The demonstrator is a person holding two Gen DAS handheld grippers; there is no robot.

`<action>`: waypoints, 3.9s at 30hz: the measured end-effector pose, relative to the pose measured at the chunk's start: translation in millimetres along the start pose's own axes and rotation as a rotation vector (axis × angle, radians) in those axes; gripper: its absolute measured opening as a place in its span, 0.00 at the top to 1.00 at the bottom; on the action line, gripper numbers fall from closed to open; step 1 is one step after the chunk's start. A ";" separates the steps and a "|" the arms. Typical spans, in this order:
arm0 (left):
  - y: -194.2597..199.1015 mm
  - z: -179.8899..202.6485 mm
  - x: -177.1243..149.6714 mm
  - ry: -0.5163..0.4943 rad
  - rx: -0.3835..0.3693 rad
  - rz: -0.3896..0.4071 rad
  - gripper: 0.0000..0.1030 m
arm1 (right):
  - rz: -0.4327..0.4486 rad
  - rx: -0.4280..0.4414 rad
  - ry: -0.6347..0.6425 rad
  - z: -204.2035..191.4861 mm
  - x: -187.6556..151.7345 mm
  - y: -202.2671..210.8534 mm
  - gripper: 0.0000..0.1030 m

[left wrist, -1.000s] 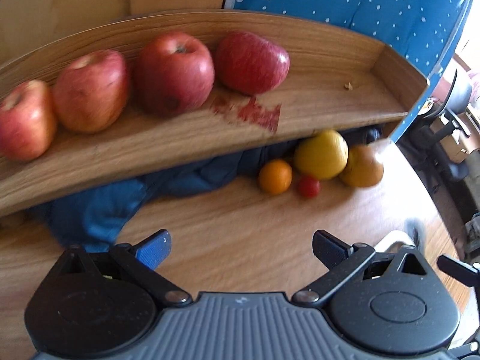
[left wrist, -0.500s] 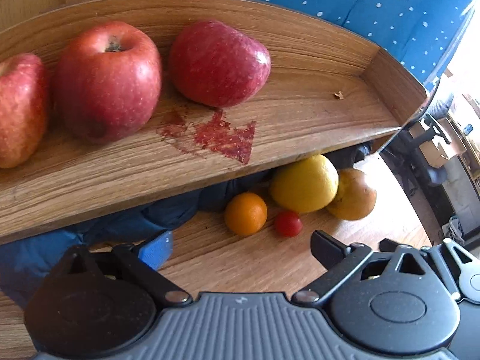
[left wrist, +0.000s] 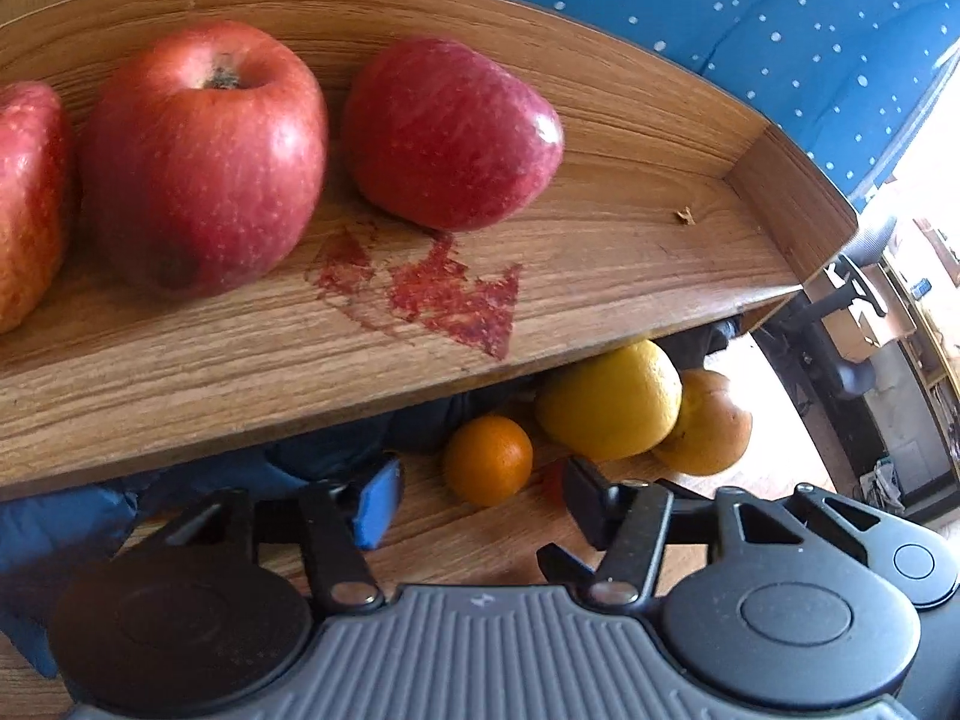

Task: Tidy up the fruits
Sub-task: 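Grasp the red cherry tomato with the right tool while the left tool grasps the small orange, then carry the tomato and small orange over the metal tray with both tools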

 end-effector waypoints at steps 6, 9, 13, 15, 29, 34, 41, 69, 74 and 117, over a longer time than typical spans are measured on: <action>-1.9 -11.2 4.1 0.039 -0.018 0.002 0.55 | 0.000 0.025 -0.033 3.3 3.8 -8.1 0.58; -2.9 -14.1 4.8 0.055 -0.044 0.004 0.61 | 0.008 0.034 -0.037 5.0 6.8 -9.9 0.61; -0.8 -11.2 2.1 0.053 -0.048 0.004 0.66 | 0.003 0.045 -0.043 8.4 4.2 -9.1 0.75; 0.4 -8.9 0.9 0.048 -0.041 0.001 0.66 | 0.006 0.052 -0.041 9.3 1.2 -5.5 0.78; 38.5 -9.1 -22.2 0.036 0.027 -0.008 0.66 | 0.052 0.092 -0.035 4.3 -9.1 25.3 0.79; 59.1 -6.7 -36.0 0.052 0.054 0.000 0.66 | 0.058 0.090 -0.022 3.9 -13.8 32.8 0.75; 73.2 -3.3 -47.3 0.081 0.080 0.006 0.66 | 0.039 0.053 -0.054 11.8 -13.1 18.8 0.71; 74.2 -6.6 -66.6 0.085 0.086 -0.004 0.66 | 0.044 0.096 -0.110 11.6 -19.8 28.7 0.77; 89.9 0.9 -80.0 0.088 0.106 0.002 0.66 | 0.079 0.145 -0.112 12.6 -28.2 60.4 0.77; 138.5 48.8 -187.6 0.142 0.145 -0.135 0.65 | -0.075 0.309 0.032 -2.0 -141.6 158.1 0.74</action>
Point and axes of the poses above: each gripper's, at about its wrist camera, not at the fingertips, and y roughly against the way its jaws point, z to its right, x to its top, the point moved 3 cm from there along -y, roughly the way its jaws point, and after that the axes turned 15 degrees about -y, right-handed, at the moved point
